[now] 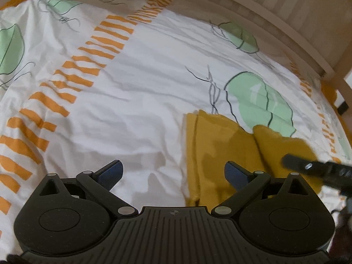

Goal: Fold small clothes
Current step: 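Fold the side edge over the sweater with the right gripper, then open the right gripper to release the fold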

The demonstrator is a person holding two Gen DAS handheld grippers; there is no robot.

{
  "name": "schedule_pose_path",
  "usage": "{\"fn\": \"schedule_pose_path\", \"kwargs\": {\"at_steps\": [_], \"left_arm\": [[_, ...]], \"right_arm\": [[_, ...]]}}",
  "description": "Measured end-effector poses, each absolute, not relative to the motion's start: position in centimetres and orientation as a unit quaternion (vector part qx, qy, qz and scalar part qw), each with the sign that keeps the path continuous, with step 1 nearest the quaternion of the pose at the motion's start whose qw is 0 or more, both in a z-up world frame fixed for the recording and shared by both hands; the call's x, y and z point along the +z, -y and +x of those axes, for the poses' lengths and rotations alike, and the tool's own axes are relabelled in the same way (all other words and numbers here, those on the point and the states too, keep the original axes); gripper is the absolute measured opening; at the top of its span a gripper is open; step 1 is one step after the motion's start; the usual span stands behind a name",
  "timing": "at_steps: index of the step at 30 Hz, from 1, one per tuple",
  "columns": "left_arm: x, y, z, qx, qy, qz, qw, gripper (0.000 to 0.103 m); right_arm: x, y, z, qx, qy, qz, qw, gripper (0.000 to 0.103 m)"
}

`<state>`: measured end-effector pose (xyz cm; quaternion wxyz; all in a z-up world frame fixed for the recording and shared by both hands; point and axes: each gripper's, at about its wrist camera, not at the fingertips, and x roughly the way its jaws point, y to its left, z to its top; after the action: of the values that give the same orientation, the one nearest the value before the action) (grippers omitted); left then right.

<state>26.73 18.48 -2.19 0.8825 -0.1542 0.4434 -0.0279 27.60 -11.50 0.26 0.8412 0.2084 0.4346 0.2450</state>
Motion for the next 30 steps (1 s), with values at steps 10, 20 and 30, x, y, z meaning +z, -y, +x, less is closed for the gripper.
{"fn": "schedule_pose_path", "kwargs": {"at_steps": [10,20,30], "left_arm": [[-2.1,-19.9,26.9,-0.014,-0.441,-0.169,0.881,0.1],[-2.1,-19.9,26.9,-0.008,-0.439,-0.169,0.882,0.1],[-2.1,-20.4,26.9,0.005,-0.433,-0.179,0.884,0.1]], "right_arm": [[-2.3,6.1,27.1,0.241,-0.449,0.149,0.848,0.023],[-2.8,3.0,26.2,0.282,-0.435,0.109,0.848,0.062],[0.3,4.8,23.9,0.361,-0.365,0.117,0.85,0.064]]}}
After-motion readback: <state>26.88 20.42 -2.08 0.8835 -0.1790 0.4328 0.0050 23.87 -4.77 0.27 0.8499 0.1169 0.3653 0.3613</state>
